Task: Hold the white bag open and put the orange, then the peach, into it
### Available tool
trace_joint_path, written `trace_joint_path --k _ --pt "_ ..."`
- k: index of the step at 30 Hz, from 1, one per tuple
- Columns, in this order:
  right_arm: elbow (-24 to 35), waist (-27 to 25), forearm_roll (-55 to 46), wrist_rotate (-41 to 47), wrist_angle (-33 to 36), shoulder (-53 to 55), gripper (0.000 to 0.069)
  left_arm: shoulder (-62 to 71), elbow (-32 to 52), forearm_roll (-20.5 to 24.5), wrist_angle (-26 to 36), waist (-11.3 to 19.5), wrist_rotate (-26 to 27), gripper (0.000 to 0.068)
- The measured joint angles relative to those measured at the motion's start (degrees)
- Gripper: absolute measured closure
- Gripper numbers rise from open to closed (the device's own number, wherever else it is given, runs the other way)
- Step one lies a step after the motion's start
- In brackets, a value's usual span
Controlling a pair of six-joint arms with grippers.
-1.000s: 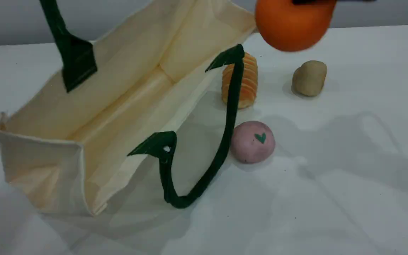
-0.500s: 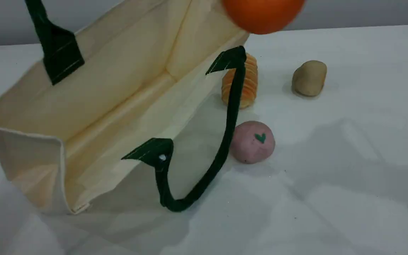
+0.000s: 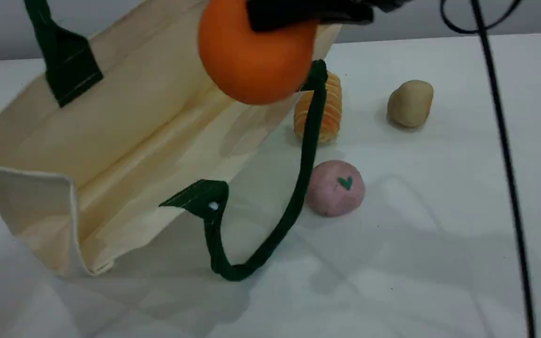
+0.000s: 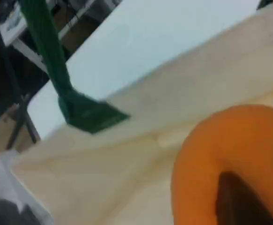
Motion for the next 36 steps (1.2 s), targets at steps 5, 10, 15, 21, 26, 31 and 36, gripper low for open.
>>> trace_joint_path --k 5,10,15,21,26,31,36 --pt "-3.36 2.02 0.89 0.07 0.5 3.19 0.0645 0.0 0.0 0.0 0.0 0.0 0.0 0.0626" --pt "-5.81 5.56 0.69 -0.04 -1.51 8.16 0.0645 0.05 0.0 0.0 0.0 0.0 -0.17 0.0626" --pt "-9.5 8.47 0.46 -0.04 -4.12 13.31 0.0645 0.05 0.0 0.0 0.0 0.0 -0.22 0.0626" --pt "-15.01 11.36 0.71 0.02 -8.32 17.9 0.0645 0.05 0.0 -0.15 0.0 0.0 -1.0 0.0626" --pt "-17.83 12.45 0.71 0.02 -14.54 19.94 0.0645 0.05 0.0 -0.15 0.0 0.0 -1.0 0.0626" --pt "-18.24 13.08 0.61 -0.04 -14.92 20.63 0.0643 0.05 0.0 -0.71 0.0 0.0 -1.0 0.0626" --pt "-18.24 13.03 0.55 -0.04 -14.14 20.63 0.0546 0.05 0.0 -1.5 0.0 0.0 -1.0 0.0626"
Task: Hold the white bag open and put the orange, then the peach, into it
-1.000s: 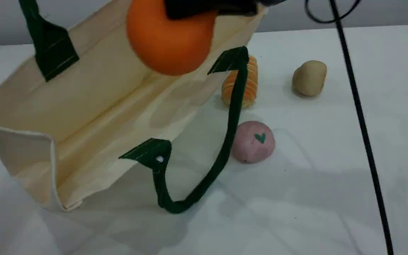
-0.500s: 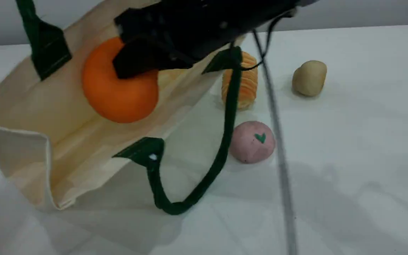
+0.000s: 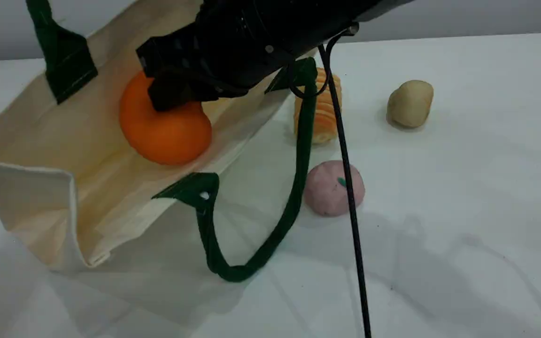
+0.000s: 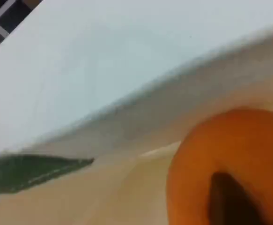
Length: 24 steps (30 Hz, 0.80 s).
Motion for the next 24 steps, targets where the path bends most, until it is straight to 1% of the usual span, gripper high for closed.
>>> trace_joint_path --k 1,4,7,9,11,15,17,20,24 --pt "0.0 0.0 0.0 0.0 0.0 0.0 0.0508 0.0 0.0 0.0 0.0 0.0 0.0 0.0626" --pt "0.0 0.0 0.0 0.05 0.35 -0.08 0.034 0.0 0.0 0.0 0.04 0.0 0.0 0.0626" --pt "0.07 0.0 0.05 0.05 0.41 -0.6 0.019 0.0 0.0 0.0 0.04 0.0 0.0 0.0626" --pt "0.2 -0.12 -0.07 0.05 0.36 -1.66 0.0127 0.0 0.0 0.0 0.07 0.0 0.0 0.0626" --pt "0.34 -0.75 -0.48 0.11 -0.29 -3.52 0.0101 0.0 0.0 0.0 0.07 0.0 0.0 0.0626" --pt "2.04 -3.52 -6.62 0.11 -3.96 -8.48 0.0113 0.0 0.0 0.0 0.14 0.0 0.05 0.0626" --pt "3.56 -5.85 -10.57 1.88 -4.16 -11.42 0.0119 0.0 0.0 0.05 0.14 0.0 0.05 0.0626" --pt "6.38 -10.14 -16.0 7.12 -4.16 -15.19 0.0122 0.0 0.0 0.79 0.21 0.12 0.05 0.0626" --pt "11.55 -16.62 -18.89 10.53 -3.5 -17.09 0.0123 0.0 0.0 1.3 0.21 0.12 0.05 0.0626"
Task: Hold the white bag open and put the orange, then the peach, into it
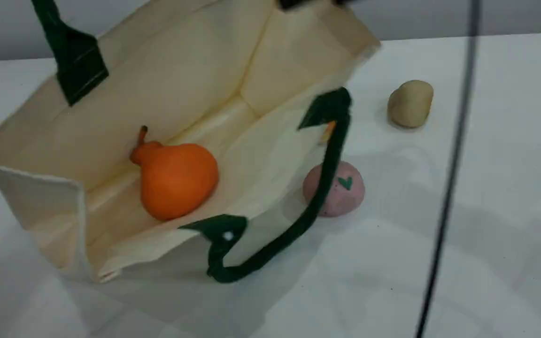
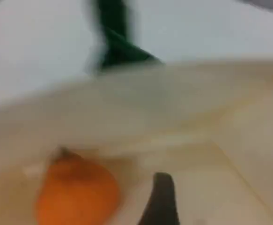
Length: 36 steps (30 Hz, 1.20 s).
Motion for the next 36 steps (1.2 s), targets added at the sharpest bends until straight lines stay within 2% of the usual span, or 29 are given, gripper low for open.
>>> trace_joint_path --k 5,8,18,22,30,36 --pt "7.12 -6.85 0.0 0.0 -0.32 0.1 0.0123 0.0 0.0 0.0 0.0 0.0 0.05 0.0626" --pt "8.73 -9.15 0.06 0.0 0.19 0.1 0.0123 0.0 0.0 0.0 0.0 0.0 0.05 0.0626" --pt "9.36 -8.82 0.11 -0.26 -0.11 6.38 0.0123 -0.05 0.0 0.04 0.12 0.0 0.05 0.0626" --pt "9.36 -8.64 1.9 -0.64 0.53 10.35 0.0123 -0.88 0.0 1.63 0.28 0.04 0.29 0.0626" --pt "9.3 -6.35 9.57 -8.11 7.42 15.09 0.0123 -1.31 0.0 1.86 0.35 0.1 0.13 0.0626" --pt "9.25 -2.69 14.02 -10.51 2.93 15.03 0.0123 -1.31 0.0 1.68 0.35 0.1 0.13 0.0626"
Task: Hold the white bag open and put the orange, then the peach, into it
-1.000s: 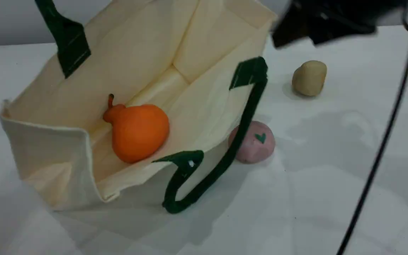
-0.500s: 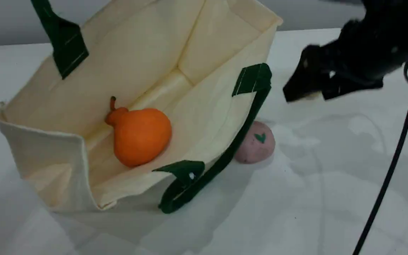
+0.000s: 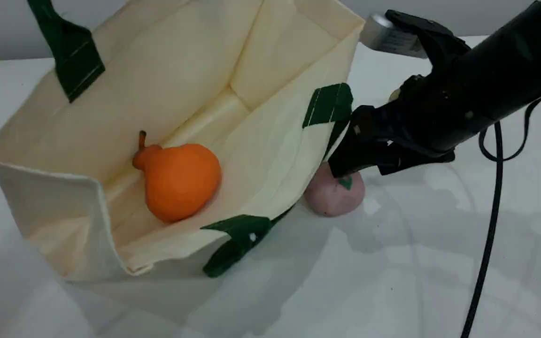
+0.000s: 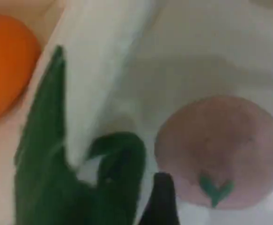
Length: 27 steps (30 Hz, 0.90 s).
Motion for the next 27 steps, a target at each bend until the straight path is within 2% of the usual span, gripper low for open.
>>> trace_joint_path --k 3,7,16,27 --pt "0.0 -0.05 2.2 0.01 -1.54 0.0 0.0123 0.0 0.0 -0.18 0.0 0.0 0.0 0.0626" --pt "-0.05 -0.05 5.03 0.01 -0.13 0.79 0.0123 0.0 0.0 -0.3 0.0 0.0 0.0 0.0626" --pt "-0.68 0.03 4.73 0.01 3.98 4.71 0.0123 0.0 0.0 -0.71 0.0 0.0 -0.05 0.0626" --pt "-3.64 1.16 5.02 0.06 2.98 9.19 0.0134 0.0 0.0 -1.81 0.16 0.0 -0.05 0.0626"
